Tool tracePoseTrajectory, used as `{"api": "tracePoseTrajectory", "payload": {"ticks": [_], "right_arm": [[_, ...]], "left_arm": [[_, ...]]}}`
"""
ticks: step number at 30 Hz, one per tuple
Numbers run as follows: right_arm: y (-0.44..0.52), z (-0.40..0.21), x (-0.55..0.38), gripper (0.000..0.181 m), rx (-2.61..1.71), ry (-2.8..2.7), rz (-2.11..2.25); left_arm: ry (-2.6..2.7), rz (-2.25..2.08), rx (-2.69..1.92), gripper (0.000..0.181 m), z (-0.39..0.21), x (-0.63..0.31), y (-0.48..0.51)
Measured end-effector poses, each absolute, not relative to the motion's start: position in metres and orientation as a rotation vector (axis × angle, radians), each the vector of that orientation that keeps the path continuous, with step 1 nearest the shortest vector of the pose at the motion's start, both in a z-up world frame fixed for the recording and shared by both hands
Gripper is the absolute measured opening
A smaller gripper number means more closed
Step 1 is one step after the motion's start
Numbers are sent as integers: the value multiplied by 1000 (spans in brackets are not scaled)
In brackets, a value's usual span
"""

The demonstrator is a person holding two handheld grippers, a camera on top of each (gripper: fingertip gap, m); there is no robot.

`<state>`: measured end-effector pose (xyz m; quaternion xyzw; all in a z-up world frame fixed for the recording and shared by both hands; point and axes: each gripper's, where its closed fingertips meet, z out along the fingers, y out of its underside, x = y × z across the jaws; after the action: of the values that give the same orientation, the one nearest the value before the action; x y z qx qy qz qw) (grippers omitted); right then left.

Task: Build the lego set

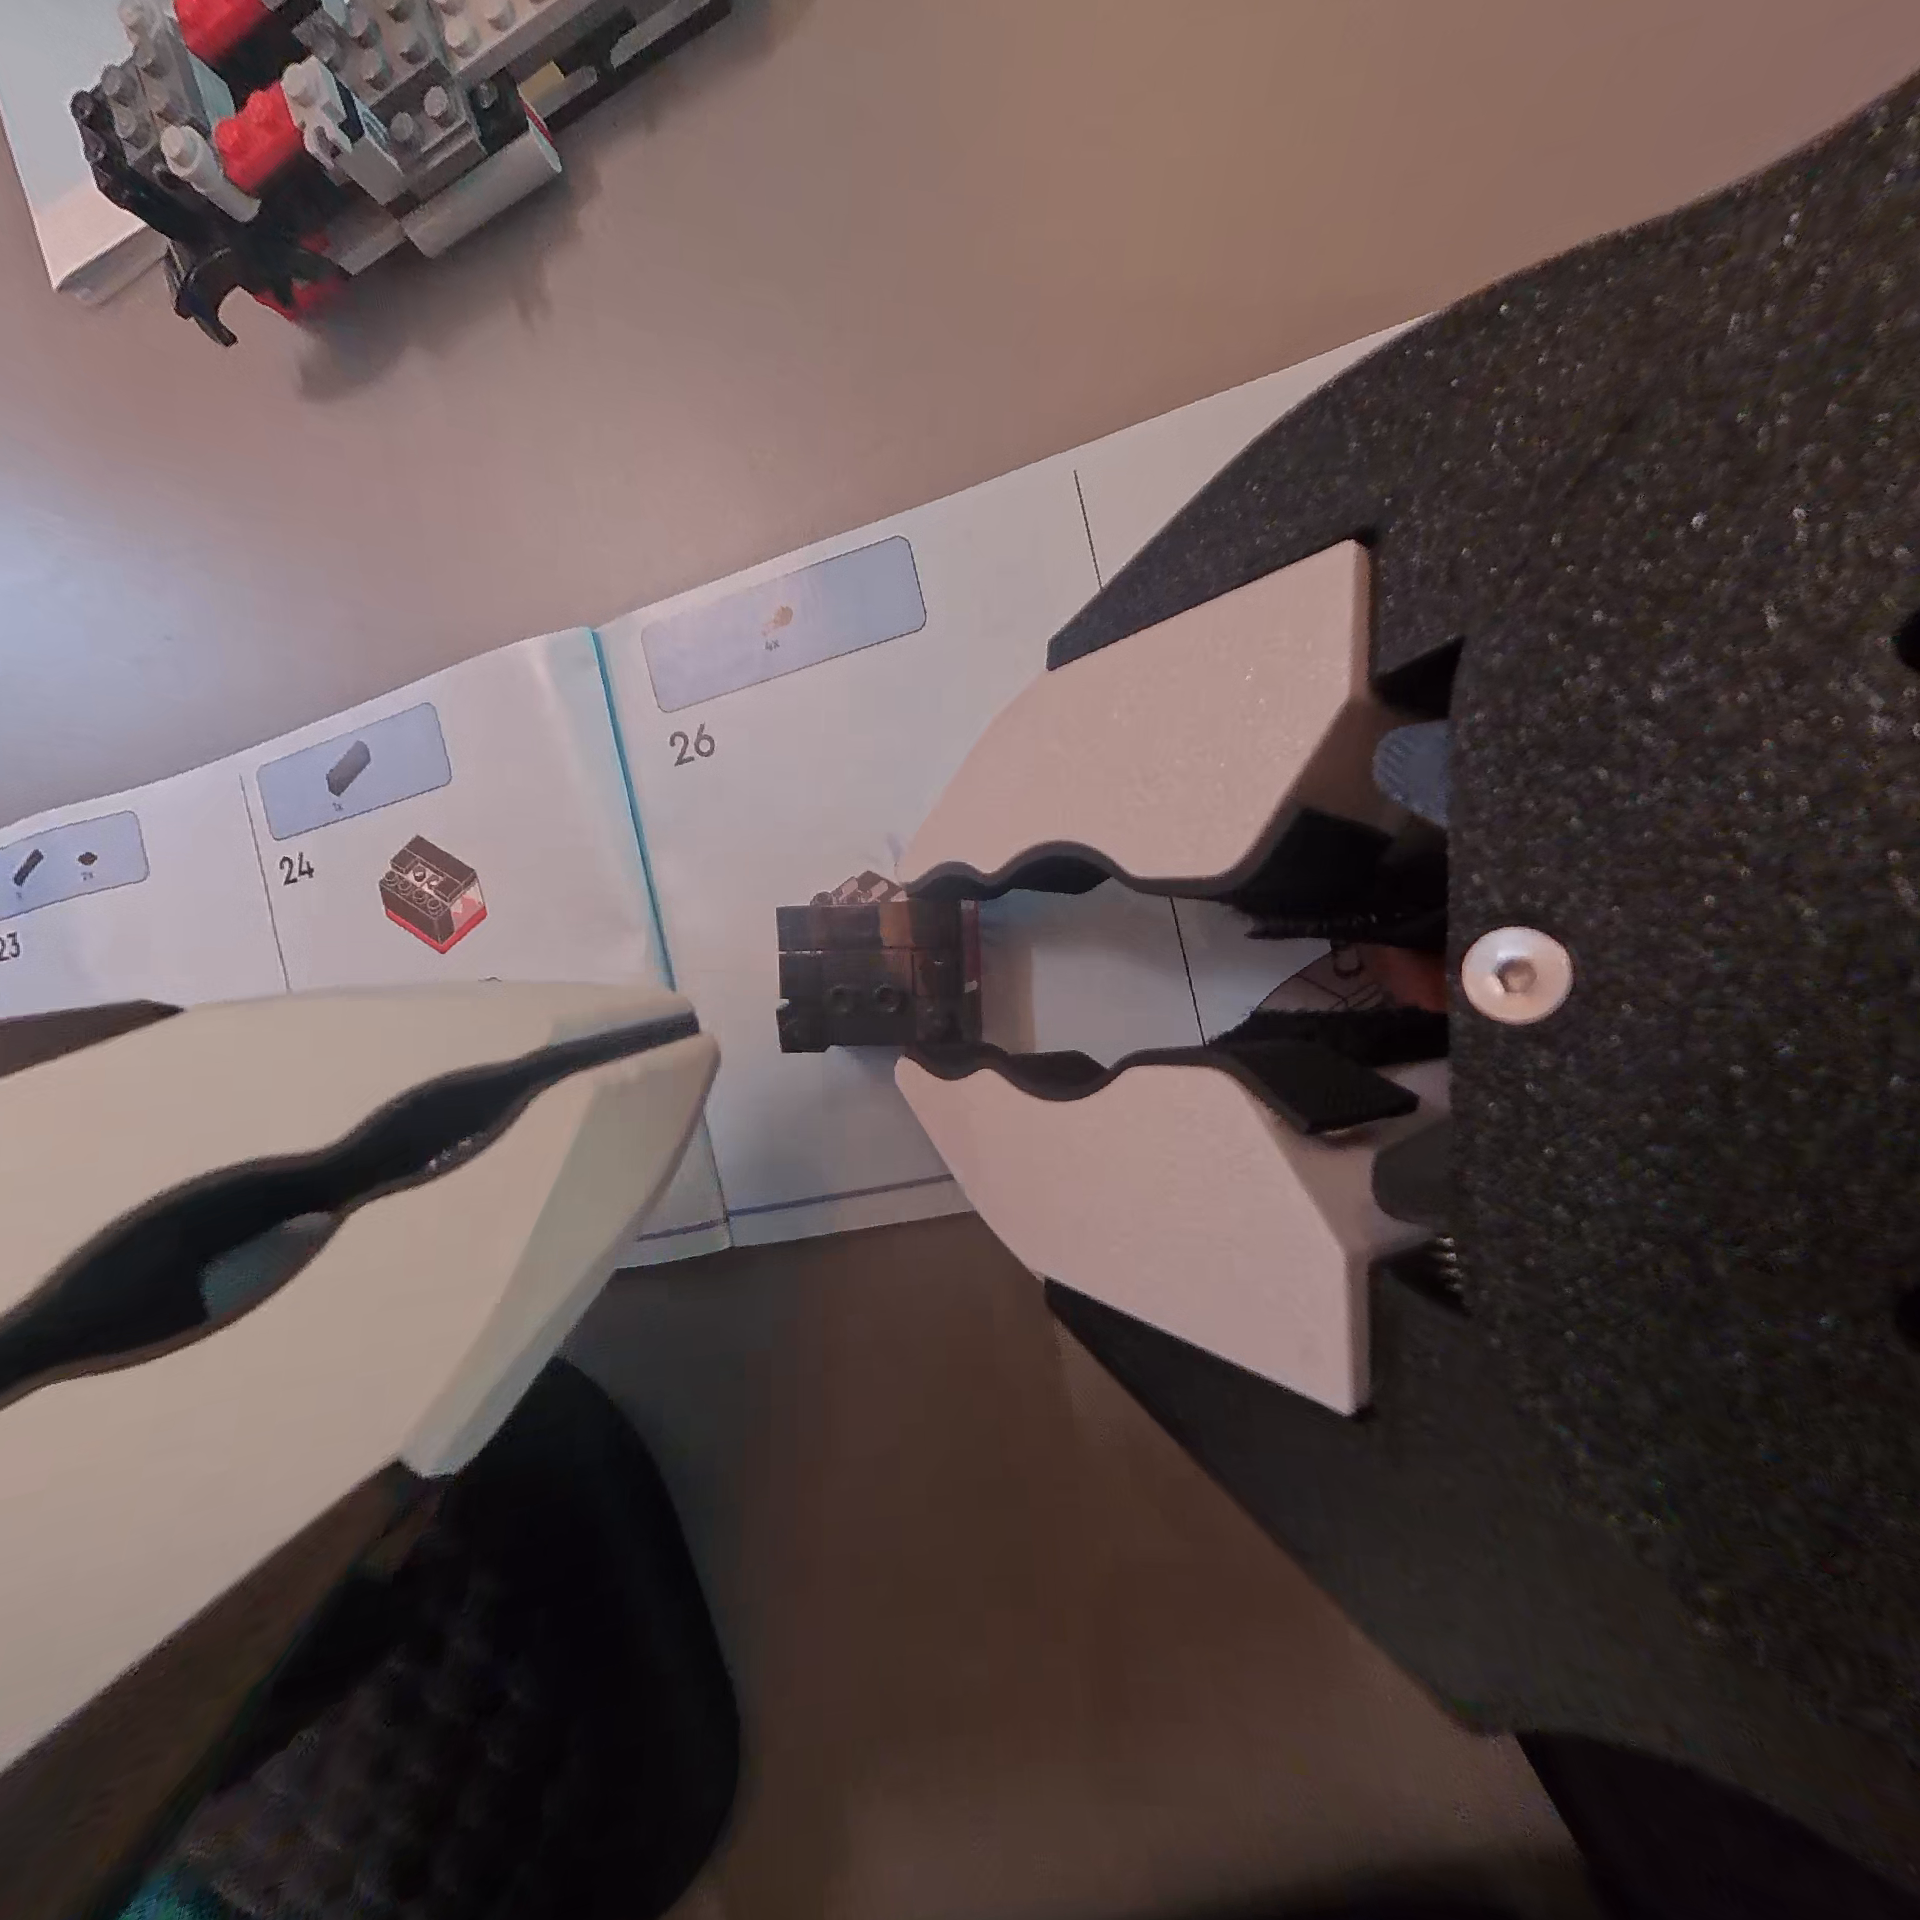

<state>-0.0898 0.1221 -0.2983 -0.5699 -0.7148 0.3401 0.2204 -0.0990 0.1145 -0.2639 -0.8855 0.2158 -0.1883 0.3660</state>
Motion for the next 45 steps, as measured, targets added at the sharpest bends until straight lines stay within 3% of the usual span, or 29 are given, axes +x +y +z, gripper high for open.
{"api": "tracePoseTrajectory", "payload": {"ticks": [10,45], "right_arm": [[122,-299,-90,26,-1573,-1983,928],[123,-299,-88,26,-1573,-1989,921]], "left_arm": [[676,-412,-2375,0,-287,-97,108],[860,-301,-2378,1,-286,-96,110]]}}
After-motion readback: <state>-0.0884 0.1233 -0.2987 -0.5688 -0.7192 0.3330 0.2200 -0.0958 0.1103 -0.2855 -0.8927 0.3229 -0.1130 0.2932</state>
